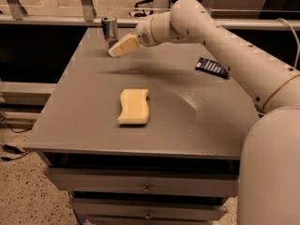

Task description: Move redbull can near sponge

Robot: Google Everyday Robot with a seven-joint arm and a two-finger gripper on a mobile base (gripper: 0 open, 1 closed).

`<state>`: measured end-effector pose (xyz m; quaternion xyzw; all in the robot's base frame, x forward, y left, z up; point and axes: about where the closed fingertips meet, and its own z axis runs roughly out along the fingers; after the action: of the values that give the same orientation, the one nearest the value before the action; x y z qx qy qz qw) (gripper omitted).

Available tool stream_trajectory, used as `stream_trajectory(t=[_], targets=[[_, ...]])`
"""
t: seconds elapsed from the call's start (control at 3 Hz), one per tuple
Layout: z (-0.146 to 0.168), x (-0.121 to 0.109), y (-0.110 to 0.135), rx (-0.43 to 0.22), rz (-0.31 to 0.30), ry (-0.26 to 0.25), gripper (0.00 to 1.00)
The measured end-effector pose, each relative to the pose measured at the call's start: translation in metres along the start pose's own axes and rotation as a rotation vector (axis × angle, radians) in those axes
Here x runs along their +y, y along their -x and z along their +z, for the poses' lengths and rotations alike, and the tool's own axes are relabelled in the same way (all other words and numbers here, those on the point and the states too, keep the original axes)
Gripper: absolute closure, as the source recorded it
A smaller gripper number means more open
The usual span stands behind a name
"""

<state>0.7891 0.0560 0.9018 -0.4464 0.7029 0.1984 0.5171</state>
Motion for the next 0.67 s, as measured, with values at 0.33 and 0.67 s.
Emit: stream_trajectory(t=[0.33, 0.67], targets=[[0.027, -0.001, 0.011, -0.054, 0.03, 0.023, 0.0], [0.049, 0.004, 0.029, -0.119, 0.068, 0.079, 0.0]])
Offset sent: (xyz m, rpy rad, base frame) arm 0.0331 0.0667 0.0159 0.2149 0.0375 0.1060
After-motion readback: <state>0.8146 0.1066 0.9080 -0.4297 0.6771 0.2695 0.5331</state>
